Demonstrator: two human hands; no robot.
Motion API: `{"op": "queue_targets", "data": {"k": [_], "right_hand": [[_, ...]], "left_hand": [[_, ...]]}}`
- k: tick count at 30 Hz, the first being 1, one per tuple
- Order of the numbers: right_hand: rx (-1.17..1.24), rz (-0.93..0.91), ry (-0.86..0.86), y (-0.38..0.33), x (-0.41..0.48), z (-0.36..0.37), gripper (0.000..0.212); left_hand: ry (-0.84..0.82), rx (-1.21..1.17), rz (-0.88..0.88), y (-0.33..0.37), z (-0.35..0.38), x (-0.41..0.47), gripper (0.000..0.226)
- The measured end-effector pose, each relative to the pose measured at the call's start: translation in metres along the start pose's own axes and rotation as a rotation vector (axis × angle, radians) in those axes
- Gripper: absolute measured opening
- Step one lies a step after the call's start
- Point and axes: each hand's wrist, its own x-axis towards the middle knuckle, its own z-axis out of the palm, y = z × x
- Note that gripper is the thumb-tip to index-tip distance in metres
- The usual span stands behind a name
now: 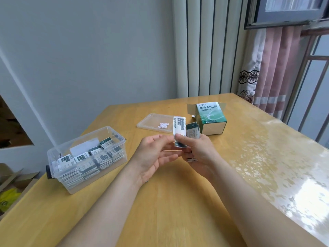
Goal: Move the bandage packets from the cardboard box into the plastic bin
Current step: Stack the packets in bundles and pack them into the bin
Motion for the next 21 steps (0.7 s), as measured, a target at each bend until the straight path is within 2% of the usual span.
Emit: {"op": "queue_targets", "data": {"k": [4, 6, 10, 12, 14, 16, 18, 21], "right_hand": [[-0.053, -0.049, -0.011, -0.001, -0.002, 0.005, 0.011], [-0.046, 0.000, 0.008, -0.004, -0.003, 0.005, 0.016], [-0.093, 0.120, -0.113, -0.007, -0.006, 0.009, 0.025], [-0.035, 0.132, -0.109, -0.007, -0.005, 0.009, 0.027], [0.042, 0.147, -0.079, -0.009, -0.005, 0.010, 0.028], [0.017, 0.158, -0.035, -0.008, -0.007, 0.012, 0.025], [-0.304, 0.101, -0.005, -0.005, -0.011, 0.015, 0.018], [-0.983, -0.079, -0.115, 0.006, -0.017, 0.031, 0.013]], "left_hand": [[0.138, 0.211, 0.147, -0.004, 0.001, 0.000, 0.008], [0.105, 0.283, 0.162, -0.004, -0.001, -0.001, 0.009], [-0.039, 0.540, 0.199, -0.004, -0.005, -0.004, 0.011], [-0.103, 0.690, 0.195, 0.000, -0.012, -0.008, 0.011], [-0.132, 0.932, 0.210, 0.006, -0.027, -0.016, 0.011], [-0.172, 1.358, 0.187, 0.011, -0.046, -0.027, 0.022], [-0.221, 1.633, 0.092, 0.014, -0.057, -0.036, 0.037], [-0.188, 1.648, -0.003, 0.016, -0.068, -0.043, 0.043]]}}
